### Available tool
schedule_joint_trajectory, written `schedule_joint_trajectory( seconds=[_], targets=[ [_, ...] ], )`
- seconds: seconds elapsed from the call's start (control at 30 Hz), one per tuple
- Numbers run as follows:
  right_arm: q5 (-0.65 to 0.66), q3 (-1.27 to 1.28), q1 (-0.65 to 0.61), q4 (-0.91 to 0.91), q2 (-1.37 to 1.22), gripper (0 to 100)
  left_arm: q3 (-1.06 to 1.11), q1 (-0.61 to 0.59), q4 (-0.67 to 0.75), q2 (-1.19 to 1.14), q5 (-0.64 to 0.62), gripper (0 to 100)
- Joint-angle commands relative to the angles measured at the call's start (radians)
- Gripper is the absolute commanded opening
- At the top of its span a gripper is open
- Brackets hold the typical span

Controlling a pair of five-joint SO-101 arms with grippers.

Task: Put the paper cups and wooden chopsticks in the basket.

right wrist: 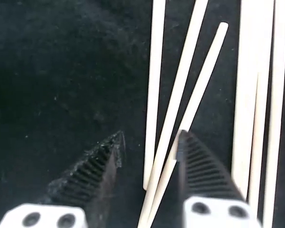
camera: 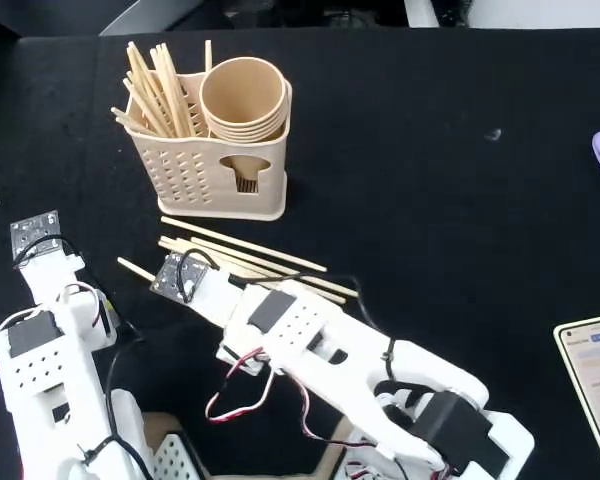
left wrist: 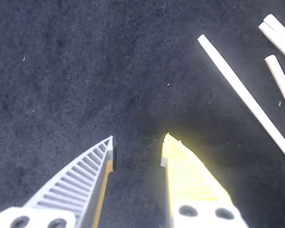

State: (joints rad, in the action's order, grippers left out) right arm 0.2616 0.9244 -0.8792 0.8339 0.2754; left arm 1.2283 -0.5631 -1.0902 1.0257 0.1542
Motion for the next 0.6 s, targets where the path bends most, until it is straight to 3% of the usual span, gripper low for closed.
schedule_joint_trajectory(
  seconds=[0.0, 0.27, 0.57],
  targets=[
    [-0.002, -0.004, -0.009, -0.018, -0.001, 5.2, -0.007, 0.013, 0.017, 0.009, -0.008, 17],
    [-0.002, -0.004, -0.009, -0.018, -0.001, 13.8, -0.007, 0.013, 0.017, 0.009, -0.008, 17],
    [-0.002, -0.025, -0.012, -0.083, -0.116, 14.2, -0.007, 0.013, 0.017, 0.009, -0.008, 17]
  ],
)
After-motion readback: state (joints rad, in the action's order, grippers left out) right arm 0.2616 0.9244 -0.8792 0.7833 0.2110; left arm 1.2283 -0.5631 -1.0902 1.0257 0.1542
